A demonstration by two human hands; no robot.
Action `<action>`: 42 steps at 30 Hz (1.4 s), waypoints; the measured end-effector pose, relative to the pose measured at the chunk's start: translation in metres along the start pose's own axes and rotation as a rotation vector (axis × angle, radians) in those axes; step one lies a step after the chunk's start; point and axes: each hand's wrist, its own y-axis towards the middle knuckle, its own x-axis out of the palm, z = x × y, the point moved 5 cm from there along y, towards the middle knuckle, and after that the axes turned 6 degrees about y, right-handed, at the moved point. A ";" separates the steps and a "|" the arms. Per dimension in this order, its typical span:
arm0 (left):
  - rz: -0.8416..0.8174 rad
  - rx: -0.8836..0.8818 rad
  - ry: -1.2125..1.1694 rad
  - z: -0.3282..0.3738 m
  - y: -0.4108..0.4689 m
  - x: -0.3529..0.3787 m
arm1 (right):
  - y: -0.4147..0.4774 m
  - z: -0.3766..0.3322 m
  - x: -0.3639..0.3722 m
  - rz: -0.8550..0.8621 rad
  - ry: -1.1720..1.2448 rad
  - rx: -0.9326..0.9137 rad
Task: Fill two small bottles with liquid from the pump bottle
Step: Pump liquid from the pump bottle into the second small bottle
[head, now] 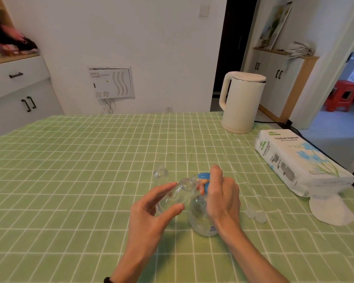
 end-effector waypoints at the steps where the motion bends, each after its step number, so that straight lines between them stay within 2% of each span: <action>1: -0.001 0.004 -0.001 0.000 0.000 0.000 | 0.000 -0.001 0.000 -0.002 0.008 -0.008; 42: 0.017 -0.040 -0.006 -0.001 0.000 0.001 | 0.000 -0.001 -0.001 0.010 -0.010 -0.024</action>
